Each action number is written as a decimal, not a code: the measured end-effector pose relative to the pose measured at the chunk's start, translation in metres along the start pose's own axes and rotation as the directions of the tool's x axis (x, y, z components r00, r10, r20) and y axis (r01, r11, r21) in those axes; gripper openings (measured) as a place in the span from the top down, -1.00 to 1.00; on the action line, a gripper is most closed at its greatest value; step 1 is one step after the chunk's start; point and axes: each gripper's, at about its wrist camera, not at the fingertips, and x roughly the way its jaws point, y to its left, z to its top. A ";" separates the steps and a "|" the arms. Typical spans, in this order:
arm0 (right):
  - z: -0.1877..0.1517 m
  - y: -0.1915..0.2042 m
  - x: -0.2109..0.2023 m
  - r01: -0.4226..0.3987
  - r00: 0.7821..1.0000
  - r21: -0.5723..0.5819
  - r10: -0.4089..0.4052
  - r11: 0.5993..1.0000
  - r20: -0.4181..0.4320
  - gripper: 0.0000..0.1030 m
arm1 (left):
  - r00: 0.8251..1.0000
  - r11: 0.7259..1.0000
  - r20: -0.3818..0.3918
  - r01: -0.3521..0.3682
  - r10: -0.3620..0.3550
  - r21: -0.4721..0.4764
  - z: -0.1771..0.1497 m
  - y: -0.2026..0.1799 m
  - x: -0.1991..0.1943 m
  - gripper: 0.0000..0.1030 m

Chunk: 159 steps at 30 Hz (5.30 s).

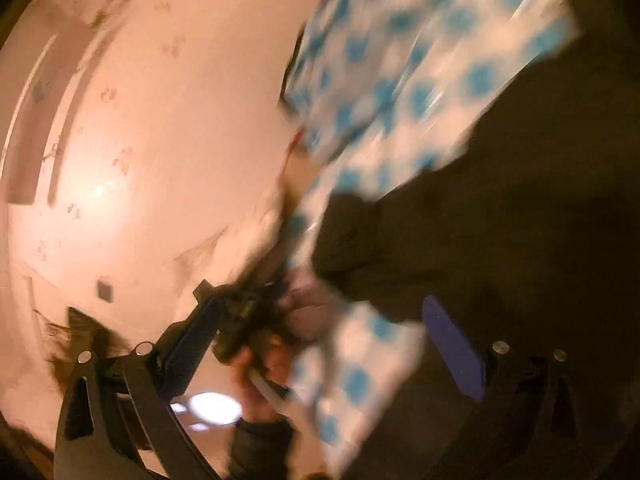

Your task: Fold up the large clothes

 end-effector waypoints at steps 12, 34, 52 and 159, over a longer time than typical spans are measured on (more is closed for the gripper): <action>0.006 0.017 0.009 0.287 0.957 -0.129 -0.278 0.949 0.083 -0.89 | 0.882 0.897 -0.332 0.405 -0.333 0.177 -0.013 -0.023 0.046 -0.73; 0.009 -0.096 -0.187 0.719 0.648 0.083 -0.709 0.690 0.278 -0.89 | 0.878 0.908 -0.247 0.364 -0.409 -0.209 0.002 -0.045 0.098 0.89; -0.027 -0.075 -0.287 0.272 0.873 0.298 -0.365 0.915 0.324 -0.89 | 0.580 0.635 -0.379 0.772 -0.721 -0.028 -0.068 -0.306 -0.035 0.89; -0.002 -0.144 -0.370 0.884 0.359 0.204 -0.890 0.421 0.281 -0.89 | 0.936 0.778 -0.339 0.283 -0.096 0.561 -0.139 -0.373 0.133 -0.80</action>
